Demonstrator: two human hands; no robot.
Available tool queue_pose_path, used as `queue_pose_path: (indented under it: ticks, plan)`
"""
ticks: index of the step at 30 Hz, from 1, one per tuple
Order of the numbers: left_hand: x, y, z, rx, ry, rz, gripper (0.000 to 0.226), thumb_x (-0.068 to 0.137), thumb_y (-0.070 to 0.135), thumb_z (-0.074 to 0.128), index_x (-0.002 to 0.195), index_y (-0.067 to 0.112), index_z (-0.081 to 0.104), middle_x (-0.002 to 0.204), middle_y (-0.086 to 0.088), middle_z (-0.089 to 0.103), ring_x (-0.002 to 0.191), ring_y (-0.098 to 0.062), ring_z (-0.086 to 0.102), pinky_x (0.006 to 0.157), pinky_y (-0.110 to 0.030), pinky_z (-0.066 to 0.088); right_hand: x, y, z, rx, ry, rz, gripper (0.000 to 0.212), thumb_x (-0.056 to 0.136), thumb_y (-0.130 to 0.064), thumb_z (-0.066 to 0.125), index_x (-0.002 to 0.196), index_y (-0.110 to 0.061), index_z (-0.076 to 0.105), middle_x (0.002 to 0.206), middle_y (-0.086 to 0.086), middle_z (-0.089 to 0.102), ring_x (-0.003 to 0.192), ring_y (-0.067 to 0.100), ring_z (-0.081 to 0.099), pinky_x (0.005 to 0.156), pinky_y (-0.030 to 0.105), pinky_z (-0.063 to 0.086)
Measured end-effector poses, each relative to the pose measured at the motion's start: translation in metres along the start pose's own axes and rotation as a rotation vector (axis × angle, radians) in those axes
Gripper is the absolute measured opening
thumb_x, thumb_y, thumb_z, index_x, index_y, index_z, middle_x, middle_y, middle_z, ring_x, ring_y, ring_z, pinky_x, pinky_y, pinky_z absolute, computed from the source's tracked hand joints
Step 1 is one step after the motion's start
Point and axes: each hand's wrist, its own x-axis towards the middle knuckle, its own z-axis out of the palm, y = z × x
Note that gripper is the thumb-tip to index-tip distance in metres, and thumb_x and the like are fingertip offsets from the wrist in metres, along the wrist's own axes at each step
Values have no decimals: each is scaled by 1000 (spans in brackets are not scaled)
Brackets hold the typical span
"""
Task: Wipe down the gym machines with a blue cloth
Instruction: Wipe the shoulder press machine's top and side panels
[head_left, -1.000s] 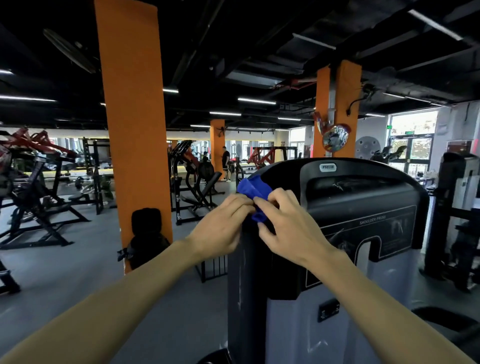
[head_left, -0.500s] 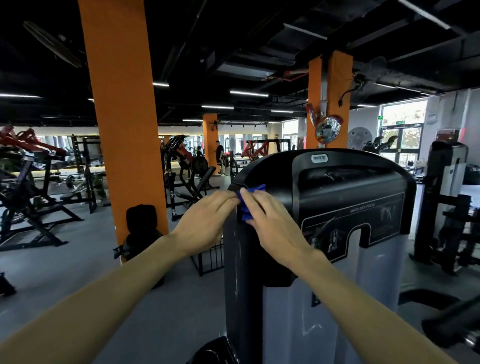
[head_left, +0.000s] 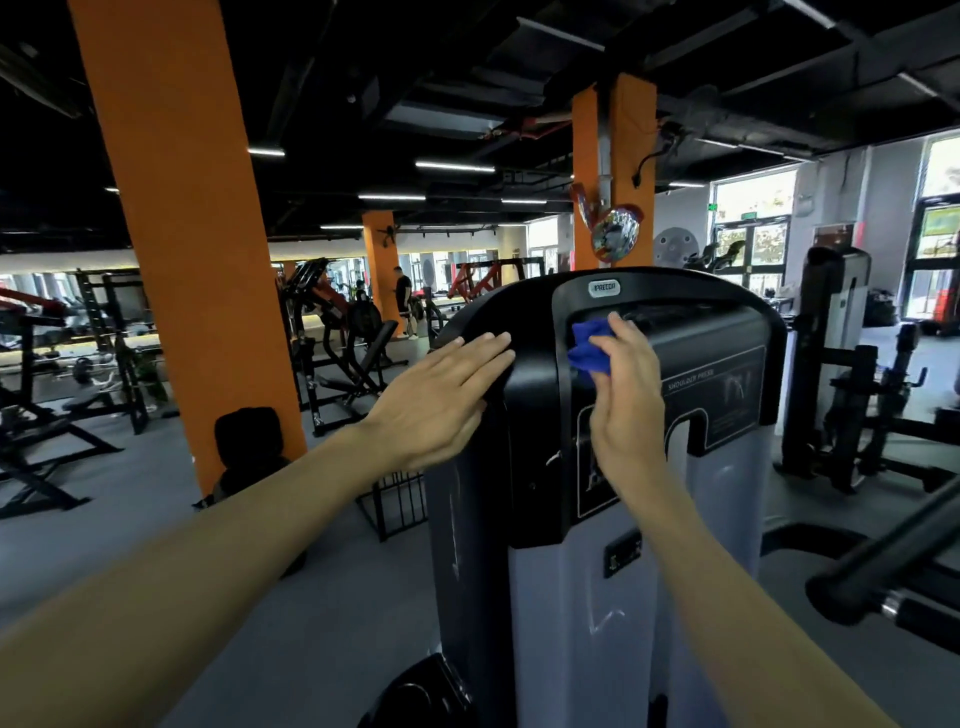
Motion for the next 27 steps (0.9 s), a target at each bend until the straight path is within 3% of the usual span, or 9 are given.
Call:
queue_pose_path:
  ticks: [4,8,16,21,25,27]
  plan:
    - [8,15,14,152,-74,-15,71,105,50,32,167,18,16,174,-4,16,158,-35,15,129,-52,17,3,6,2,10,-55,24,32,101,0,52,133,0,58,153,14,46,147,19,36,123,24,25]
    - [9,34,29,204,-19,-100,75,103,50,32,166,13,18,173,-10,18,157,-42,16,126,-59,16,-32,-7,18,79,-113,89,40,106,-7,46,145,-9,53,158,3,42,149,14,34,123,38,29]
    - [18,43,31,176,95,-179,59,108,43,31,157,12,42,163,-10,40,151,-41,31,123,-58,24,-87,3,21,157,42,304,45,106,-1,41,149,-12,50,160,-6,39,150,8,31,124,43,30]
    - [30,60,34,191,96,-196,62,109,41,34,145,-7,48,152,-26,47,148,-45,34,124,-57,25,-85,40,1,230,149,454,47,107,-2,40,150,-17,49,161,-8,38,151,9,30,121,31,30]
    - [41,78,31,239,82,-259,81,105,61,34,137,-12,50,145,-32,48,145,-46,37,122,-58,30,-69,46,3,275,110,303,44,106,-7,40,150,-10,48,160,1,40,153,15,29,124,41,30]
    - [41,85,31,297,45,-261,98,99,74,35,147,-12,42,152,-33,41,148,-48,32,121,-61,28,-62,37,13,268,10,119,42,108,-13,40,148,-7,50,159,7,41,154,20,28,125,40,27]
